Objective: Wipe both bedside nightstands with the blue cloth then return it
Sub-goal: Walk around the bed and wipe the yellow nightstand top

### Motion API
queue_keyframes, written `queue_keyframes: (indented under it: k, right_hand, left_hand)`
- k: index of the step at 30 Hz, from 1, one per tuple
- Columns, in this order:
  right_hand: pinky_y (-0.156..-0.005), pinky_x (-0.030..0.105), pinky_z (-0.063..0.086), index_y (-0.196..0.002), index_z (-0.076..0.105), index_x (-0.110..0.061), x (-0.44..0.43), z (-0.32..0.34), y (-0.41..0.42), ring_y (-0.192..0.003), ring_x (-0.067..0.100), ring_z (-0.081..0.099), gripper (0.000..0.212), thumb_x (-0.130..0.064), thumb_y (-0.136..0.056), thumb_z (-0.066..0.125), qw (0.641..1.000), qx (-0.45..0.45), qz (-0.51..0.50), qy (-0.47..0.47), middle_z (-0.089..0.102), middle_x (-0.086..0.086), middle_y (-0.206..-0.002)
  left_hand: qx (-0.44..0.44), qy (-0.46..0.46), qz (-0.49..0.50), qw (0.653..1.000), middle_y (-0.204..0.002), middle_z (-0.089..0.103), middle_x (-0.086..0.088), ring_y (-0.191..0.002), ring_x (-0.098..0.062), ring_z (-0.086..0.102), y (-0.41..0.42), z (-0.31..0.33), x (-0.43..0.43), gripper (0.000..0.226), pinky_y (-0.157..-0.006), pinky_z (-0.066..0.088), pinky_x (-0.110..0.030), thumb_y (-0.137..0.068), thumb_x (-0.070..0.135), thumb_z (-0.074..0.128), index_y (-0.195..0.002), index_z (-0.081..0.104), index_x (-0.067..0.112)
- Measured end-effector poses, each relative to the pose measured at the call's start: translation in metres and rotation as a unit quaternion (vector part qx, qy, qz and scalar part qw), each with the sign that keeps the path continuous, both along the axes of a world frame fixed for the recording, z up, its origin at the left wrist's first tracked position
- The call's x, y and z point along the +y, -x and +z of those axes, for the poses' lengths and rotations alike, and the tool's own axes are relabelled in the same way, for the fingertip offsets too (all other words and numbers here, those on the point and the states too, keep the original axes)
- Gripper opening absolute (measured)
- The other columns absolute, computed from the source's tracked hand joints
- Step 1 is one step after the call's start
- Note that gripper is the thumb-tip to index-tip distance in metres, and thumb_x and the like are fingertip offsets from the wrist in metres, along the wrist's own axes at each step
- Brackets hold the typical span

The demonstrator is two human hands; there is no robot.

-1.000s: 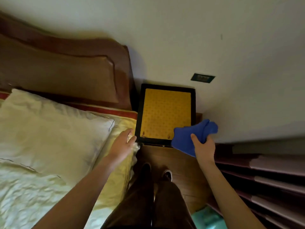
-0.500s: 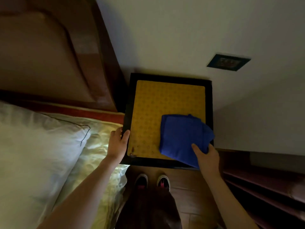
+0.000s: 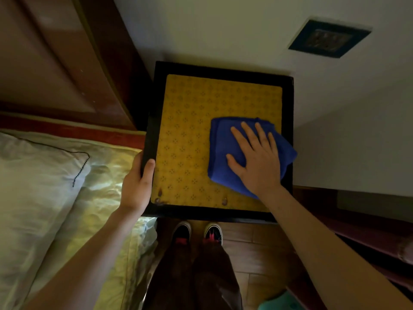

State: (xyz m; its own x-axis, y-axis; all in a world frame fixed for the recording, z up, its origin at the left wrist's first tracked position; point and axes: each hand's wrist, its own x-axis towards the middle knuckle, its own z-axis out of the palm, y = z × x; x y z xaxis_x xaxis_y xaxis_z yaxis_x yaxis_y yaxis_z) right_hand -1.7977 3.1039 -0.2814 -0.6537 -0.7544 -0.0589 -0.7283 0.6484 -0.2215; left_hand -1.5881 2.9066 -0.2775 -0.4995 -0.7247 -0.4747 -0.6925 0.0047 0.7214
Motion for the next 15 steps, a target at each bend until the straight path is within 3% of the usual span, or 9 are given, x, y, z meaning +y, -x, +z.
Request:
queue_keyframes:
  k: [4, 7, 11, 15]
  right_hand:
    - [-0.12, 0.049, 0.012, -0.149, 0.035, -0.03, -0.033, -0.002, 0.056, -0.147, 0.027, 0.022, 0.062, -0.059, -0.094, 0.035, 0.997, 0.015, -0.069, 0.028, 0.032, -0.002, -0.157]
    - [-0.121, 0.048, 0.011, -0.149, 0.033, -0.03, -0.049, 0.0, 0.099, -0.148, 0.027, 0.02, 0.063, -0.06, -0.094, 0.033, 0.994, 0.005, -0.103, 0.027, 0.031, -0.001, -0.158]
    - [-0.121, 0.045, 0.008, -0.15, 0.032, -0.03, -0.046, 0.002, 0.102, -0.148, 0.025, 0.018, 0.061, -0.059, -0.095, 0.03, 0.992, -0.009, -0.115, 0.041, 0.029, -0.002, -0.159]
    - [-0.12, 0.047, 0.015, -0.148, 0.036, -0.028, -0.004, 0.005, 0.039, -0.146, 0.028, 0.024, 0.059, -0.055, -0.097, 0.033, 0.991, 0.015, -0.129, 0.04, 0.035, 0.0, -0.156]
  left_hand:
    - [0.02, 0.002, 0.009, 1.0, -0.085, 0.066, 0.001, -0.073, -0.019, 0.064, 0.0, -0.002, 0.0, 0.022, -0.064, 0.05, -0.043, -0.101, 0.042, 0.037, -0.118, 0.051, 0.042]
    - [0.034, -0.003, 0.009, 0.999, -0.088, 0.067, -0.005, -0.072, -0.016, 0.063, 0.0, -0.002, 0.0, 0.015, -0.066, 0.05, -0.044, -0.101, 0.042, 0.038, -0.101, 0.049, 0.052]
    - [0.064, -0.019, 0.019, 0.998, -0.089, 0.066, 0.008, -0.071, 0.003, 0.063, 0.0, -0.002, 0.001, 0.019, -0.063, 0.046, -0.029, -0.101, 0.038, 0.04, -0.113, 0.054, 0.034]
    - [0.073, -0.025, 0.023, 0.997, -0.088, 0.065, 0.007, -0.068, 0.005, 0.061, 0.0, -0.001, 0.001, 0.023, -0.063, 0.046, -0.025, -0.101, 0.037, 0.041, -0.114, 0.055, 0.026]
